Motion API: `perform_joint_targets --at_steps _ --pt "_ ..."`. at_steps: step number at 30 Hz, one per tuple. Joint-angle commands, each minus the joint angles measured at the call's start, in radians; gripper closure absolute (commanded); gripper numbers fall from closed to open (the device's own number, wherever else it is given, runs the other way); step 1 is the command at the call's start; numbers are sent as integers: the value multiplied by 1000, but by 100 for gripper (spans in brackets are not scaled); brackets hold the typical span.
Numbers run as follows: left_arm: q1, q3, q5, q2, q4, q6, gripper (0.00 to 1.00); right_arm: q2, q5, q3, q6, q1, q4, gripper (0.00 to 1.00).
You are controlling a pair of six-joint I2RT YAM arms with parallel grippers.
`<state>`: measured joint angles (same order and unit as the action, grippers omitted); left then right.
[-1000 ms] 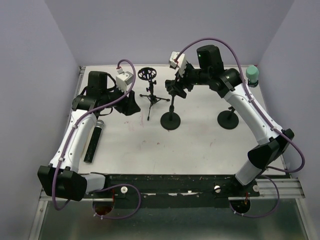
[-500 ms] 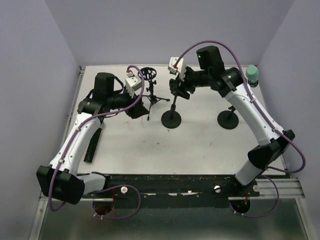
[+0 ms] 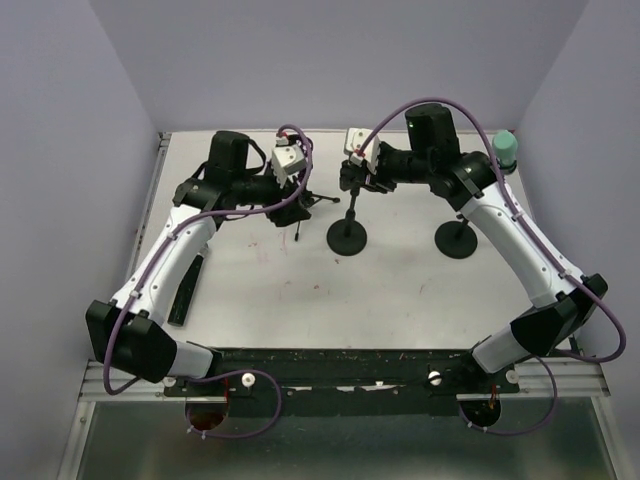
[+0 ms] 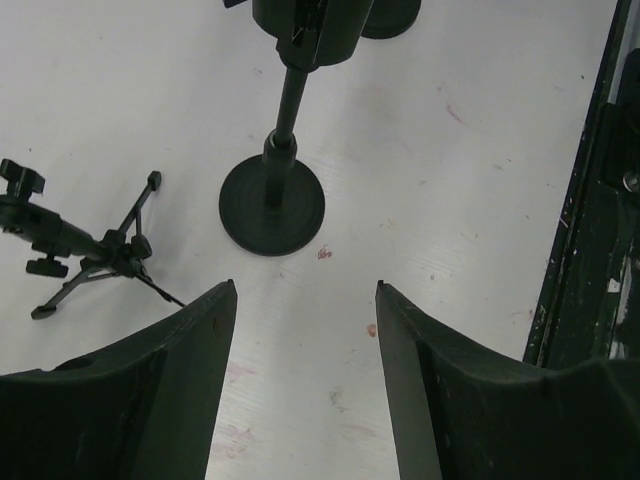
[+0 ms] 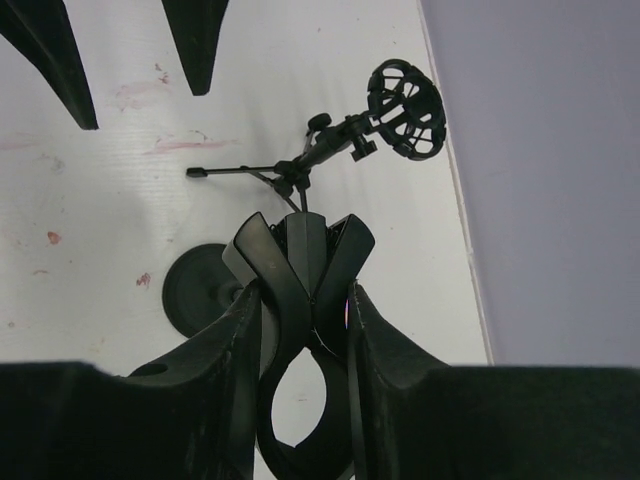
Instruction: Remove the microphone from the stand
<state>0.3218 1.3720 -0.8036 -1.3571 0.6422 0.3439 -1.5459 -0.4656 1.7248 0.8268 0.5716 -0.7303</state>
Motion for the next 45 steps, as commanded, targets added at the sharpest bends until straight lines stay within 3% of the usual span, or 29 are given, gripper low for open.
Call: perform_joint_targets --at_steps 1,5,8,13,17,23,40,45 --pt "57 -69 1 -17 -195 47 34 -30 -18 -71 -25 1 -245 70" --pt "108 -159 7 -55 -383 78 32 1 -27 -73 6 -1 -242 77" --pt "128 -181 11 -115 -487 38 32 21 -37 -65 -21 -1 -210 99" --pt "131 -241 -12 -223 -734 -43 32 73 -62 -142 -47 -3 -126 99" --pt "140 -272 -80 -278 -835 -74 32 90 -85 -154 -89 -1 -104 99" --pt "158 -314 -57 -345 -973 -118 34 61 -88 -122 -126 -1 -96 99" --pt "235 -172 9 -436 -927 -98 49 0 -65 -79 -179 -24 -46 99" --pt "235 -238 17 -404 -1030 -181 39 9 -67 -83 -253 -65 -12 99"
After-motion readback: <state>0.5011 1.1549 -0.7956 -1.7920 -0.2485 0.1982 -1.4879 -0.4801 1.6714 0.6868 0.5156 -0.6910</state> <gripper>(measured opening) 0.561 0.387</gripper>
